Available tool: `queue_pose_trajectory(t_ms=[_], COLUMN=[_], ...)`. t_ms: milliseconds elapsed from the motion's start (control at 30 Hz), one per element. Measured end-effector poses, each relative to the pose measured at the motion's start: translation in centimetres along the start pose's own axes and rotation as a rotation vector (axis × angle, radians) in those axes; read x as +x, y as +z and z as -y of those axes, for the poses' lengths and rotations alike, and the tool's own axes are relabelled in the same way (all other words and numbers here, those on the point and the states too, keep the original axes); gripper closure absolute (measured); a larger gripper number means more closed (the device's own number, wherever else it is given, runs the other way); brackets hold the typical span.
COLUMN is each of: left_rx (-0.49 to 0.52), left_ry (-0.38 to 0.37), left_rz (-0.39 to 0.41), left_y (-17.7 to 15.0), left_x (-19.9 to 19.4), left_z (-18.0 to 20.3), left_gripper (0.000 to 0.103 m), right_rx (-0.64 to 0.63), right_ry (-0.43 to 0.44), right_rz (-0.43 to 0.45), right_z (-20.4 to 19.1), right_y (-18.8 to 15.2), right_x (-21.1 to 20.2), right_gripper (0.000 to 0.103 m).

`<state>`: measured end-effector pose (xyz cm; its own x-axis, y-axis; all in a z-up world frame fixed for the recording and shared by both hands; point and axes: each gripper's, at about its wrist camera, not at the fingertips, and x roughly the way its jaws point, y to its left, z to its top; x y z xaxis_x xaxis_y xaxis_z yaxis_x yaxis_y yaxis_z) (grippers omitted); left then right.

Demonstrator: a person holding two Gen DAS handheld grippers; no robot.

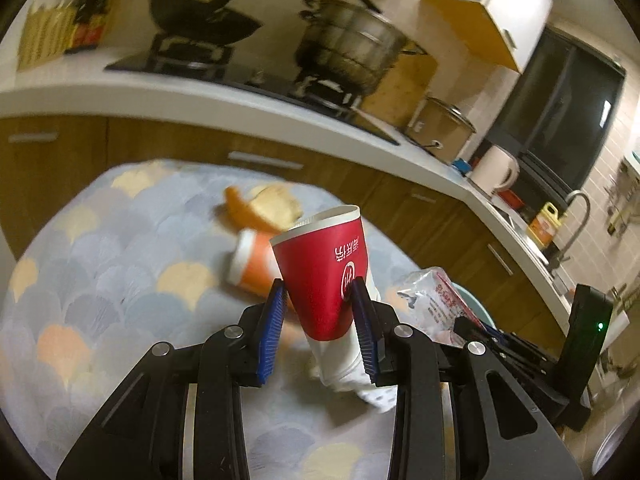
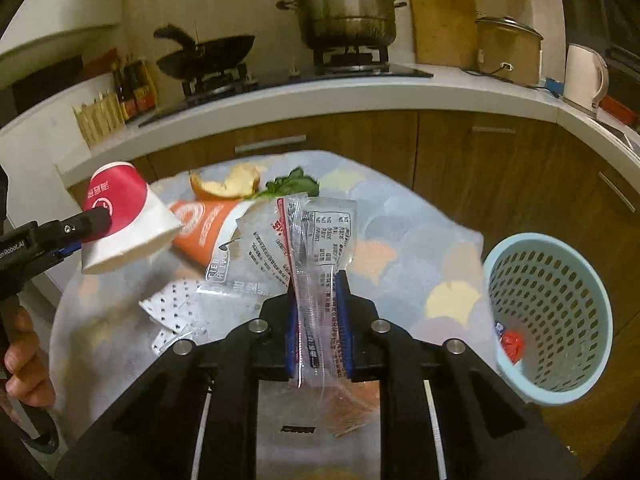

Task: Collect trash
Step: 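Grasp the red paper cup with the left tool while the right tool grasps the clear wrapper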

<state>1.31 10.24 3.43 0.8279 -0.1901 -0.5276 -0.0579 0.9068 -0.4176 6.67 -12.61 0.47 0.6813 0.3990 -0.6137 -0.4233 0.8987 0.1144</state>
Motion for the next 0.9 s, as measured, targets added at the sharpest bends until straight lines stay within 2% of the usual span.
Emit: queue_pose_trajectory(t_ms=[133, 367, 633, 767, 900], left_rx=[0.062, 0.172, 0.272, 0.293, 0.321], left_ry=[-0.038, -0.129, -0.194, -0.237, -0.245], left_rz=[-0.014, -0.111, -0.226, -0.269, -0.321], left_y=[0.7, 1.4, 0.7, -0.3, -1.6], left_x=[0.7, 5.2, 11.1, 13.4, 15.8], left_z=[3.1, 10.0, 16.3, 18.7, 20.9], left_gripper=[0.071, 0.071, 0.071, 0.071, 0.071], right_rx=[0.023, 0.122, 0.261, 0.288, 0.323], right_ry=[-0.023, -0.122, -0.278, -0.351, -0.395], right_rz=[0.040, 0.077, 0.065, 0.049, 0.019], right_z=[1.8, 8.0, 16.4, 18.9, 20.9], right_y=[0.6, 0.3, -1.7, -2.8, -4.0], right_x=[-1.6, -3.4, -4.0, -3.7, -2.8], right_gripper=[0.089, 0.089, 0.089, 0.089, 0.089])
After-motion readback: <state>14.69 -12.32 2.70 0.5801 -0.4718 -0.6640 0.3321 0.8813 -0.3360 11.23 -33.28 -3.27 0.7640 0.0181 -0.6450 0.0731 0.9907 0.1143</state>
